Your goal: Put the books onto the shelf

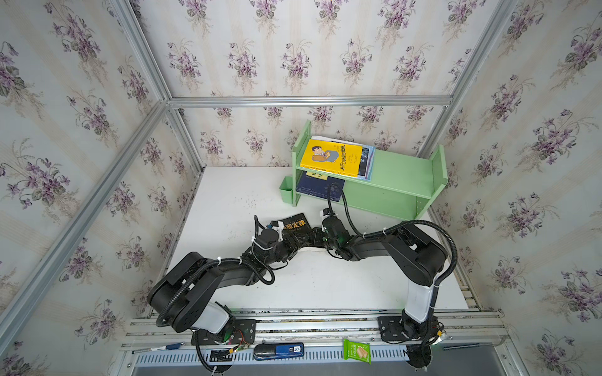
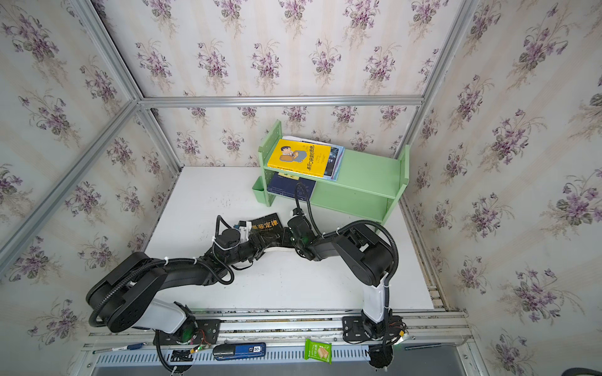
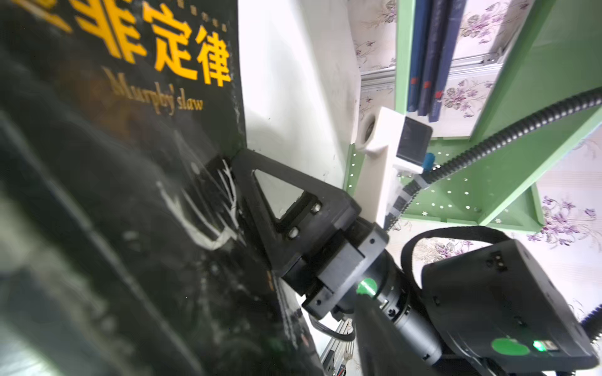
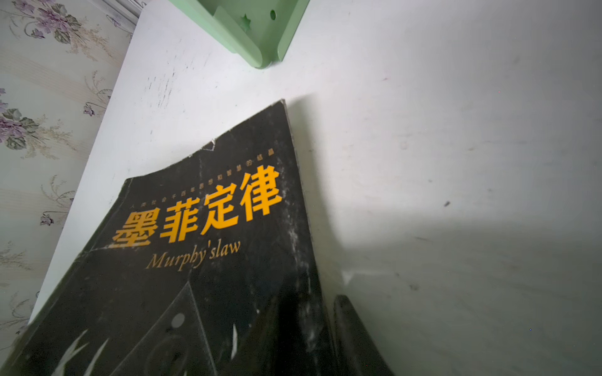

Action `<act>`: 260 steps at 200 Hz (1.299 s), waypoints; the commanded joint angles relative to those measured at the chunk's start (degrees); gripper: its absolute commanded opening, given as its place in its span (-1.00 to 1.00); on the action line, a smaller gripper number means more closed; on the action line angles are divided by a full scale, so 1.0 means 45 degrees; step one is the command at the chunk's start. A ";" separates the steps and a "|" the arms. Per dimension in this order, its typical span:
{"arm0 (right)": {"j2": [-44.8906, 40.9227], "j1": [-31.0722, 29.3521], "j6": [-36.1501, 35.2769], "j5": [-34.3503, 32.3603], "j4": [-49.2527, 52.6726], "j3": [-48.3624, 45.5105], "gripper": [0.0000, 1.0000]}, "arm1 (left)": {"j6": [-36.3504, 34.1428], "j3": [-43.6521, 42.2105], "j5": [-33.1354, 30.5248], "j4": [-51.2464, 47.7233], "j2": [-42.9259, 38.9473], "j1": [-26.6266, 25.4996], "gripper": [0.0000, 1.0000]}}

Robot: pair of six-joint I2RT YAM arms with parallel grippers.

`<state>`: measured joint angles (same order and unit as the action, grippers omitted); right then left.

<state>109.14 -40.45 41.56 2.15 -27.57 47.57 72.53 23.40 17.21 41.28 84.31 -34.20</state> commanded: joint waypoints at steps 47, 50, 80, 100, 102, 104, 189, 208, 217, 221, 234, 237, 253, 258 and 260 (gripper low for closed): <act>-0.0217 -0.0054 -0.0036 0.0563 0.2037 -0.0074 -0.34 | -0.0467 0.0357 0.0119 -0.1613 -0.0085 -0.0018 -0.38; -0.0256 -0.0045 -0.0054 0.0548 0.2059 -0.0065 -0.34 | -0.0517 0.0375 0.0118 -0.1714 -0.0111 -0.0018 -0.40; -0.0934 0.0076 -0.0258 0.0440 0.2532 -0.0065 -0.27 | -0.1169 0.0436 0.0044 -0.2629 -0.0604 -0.0018 -0.60; -0.1814 0.0168 -0.0501 0.0457 0.2895 -0.0064 -0.15 | -0.1941 0.0555 0.0021 -0.3635 -0.1331 -0.0018 -0.67; -0.1930 0.0167 -0.0529 0.0468 0.2941 -0.0049 -0.13 | -0.2066 0.0585 0.0022 -0.3770 -0.1450 -0.0018 -0.67; -0.2047 0.0176 -0.0565 0.0476 0.2982 -0.0045 -0.12 | -0.2161 0.0607 0.0032 -0.3906 -0.1553 -0.0018 -0.67; -0.9854 0.0316 -0.2663 0.1204 0.4461 0.0551 0.70 | -0.7492 0.4472 -0.0077 -1.3522 -0.8566 0.0158 -0.73; -1.1557 0.0394 -0.2988 0.0707 0.4588 0.0680 0.87 | -0.8051 0.5572 -0.0638 -1.3761 -0.9963 0.0194 -0.68; -1.2163 0.0441 -0.3096 0.0535 0.4704 0.0840 0.93 | -0.8310 0.6203 -0.0758 -1.3728 -1.0194 0.0197 -0.65; -1.2374 0.0467 -0.3135 0.0502 0.4780 0.0927 0.95 | -0.8424 0.6518 -0.0754 -1.3724 -1.0204 0.0197 -0.65; -1.2859 0.0494 -0.3200 0.0555 0.5055 0.1256 0.98 | -0.8787 0.7535 -0.0757 -1.3604 -0.9888 0.0197 -0.66; -1.2937 0.0492 -0.3188 0.0588 0.5070 0.1310 0.98 | -0.8866 0.7752 -0.0749 -1.3547 -0.9757 0.0206 -0.67; -1.3243 0.0523 -0.3005 0.0944 0.4824 0.1423 0.99 | -0.9201 0.8790 -0.0438 -1.3052 -0.8861 0.0208 -0.73; -1.3298 0.0531 -0.2886 0.1078 0.4671 0.1404 0.99 | -0.9209 0.9044 -0.0384 -1.2790 -0.8558 0.0198 -0.74; -1.3322 0.0536 -0.2824 0.1136 0.4586 0.1392 0.99 | -0.9225 0.9143 -0.0347 -1.2694 -0.8428 0.0202 -0.74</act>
<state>50.41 -38.17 28.47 5.54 -6.39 53.12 35.83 60.12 15.07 -20.40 42.24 -33.36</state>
